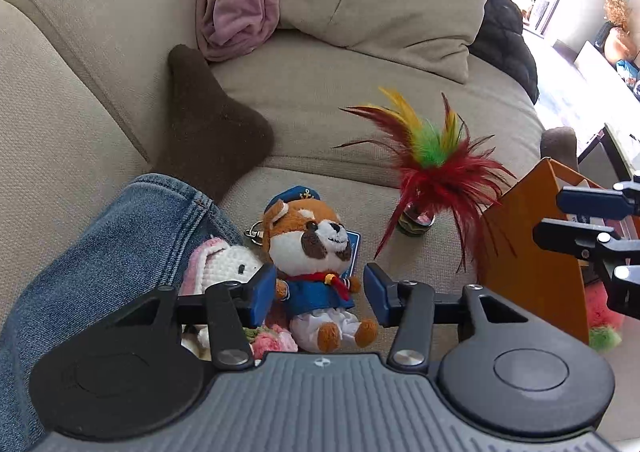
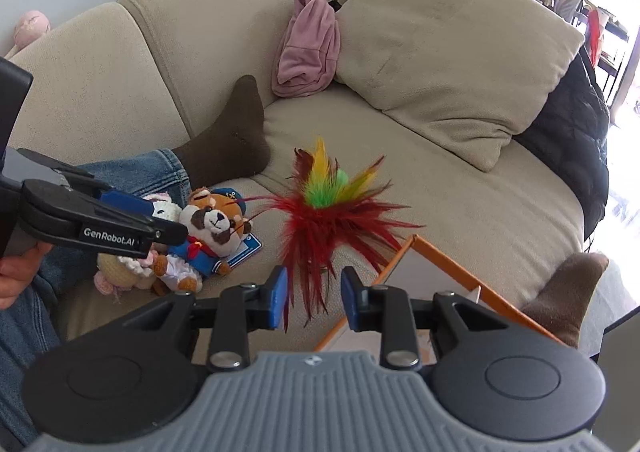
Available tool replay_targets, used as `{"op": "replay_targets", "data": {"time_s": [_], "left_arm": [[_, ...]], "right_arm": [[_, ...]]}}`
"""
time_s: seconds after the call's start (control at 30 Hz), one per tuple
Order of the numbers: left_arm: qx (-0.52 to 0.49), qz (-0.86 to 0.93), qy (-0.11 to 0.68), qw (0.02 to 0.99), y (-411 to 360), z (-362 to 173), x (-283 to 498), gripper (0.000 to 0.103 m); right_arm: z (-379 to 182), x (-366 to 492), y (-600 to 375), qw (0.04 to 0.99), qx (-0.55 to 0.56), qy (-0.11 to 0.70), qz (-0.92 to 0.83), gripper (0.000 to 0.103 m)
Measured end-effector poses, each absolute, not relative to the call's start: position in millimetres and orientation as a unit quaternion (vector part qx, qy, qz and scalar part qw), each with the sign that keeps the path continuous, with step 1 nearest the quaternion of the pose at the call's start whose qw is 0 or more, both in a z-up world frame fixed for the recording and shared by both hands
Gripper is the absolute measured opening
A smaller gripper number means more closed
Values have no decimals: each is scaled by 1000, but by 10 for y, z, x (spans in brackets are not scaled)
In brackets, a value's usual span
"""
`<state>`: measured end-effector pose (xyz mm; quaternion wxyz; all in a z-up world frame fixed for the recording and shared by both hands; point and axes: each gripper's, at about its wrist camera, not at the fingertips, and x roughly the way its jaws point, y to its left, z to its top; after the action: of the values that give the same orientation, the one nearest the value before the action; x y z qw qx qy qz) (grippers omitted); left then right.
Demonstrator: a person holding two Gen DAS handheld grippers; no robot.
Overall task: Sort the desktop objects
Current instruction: 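Withdraw both tools from the shoebox toward the feather toy and raccoon plush, then grasp the red feather toy with the right tool while the left tool grasps the raccoon plush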
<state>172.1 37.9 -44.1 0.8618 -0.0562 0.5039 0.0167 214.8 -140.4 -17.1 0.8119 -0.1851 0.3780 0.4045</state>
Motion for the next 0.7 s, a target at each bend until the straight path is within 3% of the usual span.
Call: {"op": "replay_targets", "data": {"time_s": [0.3, 0.7], "left_arm": [[-53, 4, 510, 859, 455, -642, 1847, 61], [-61, -14, 511, 857, 498, -806, 1970, 64]], "right_arm": [[-340, 2457, -917, 798, -239, 368, 412, 55], [-600, 2741, -657, 786, -256, 380, 415, 54]]}}
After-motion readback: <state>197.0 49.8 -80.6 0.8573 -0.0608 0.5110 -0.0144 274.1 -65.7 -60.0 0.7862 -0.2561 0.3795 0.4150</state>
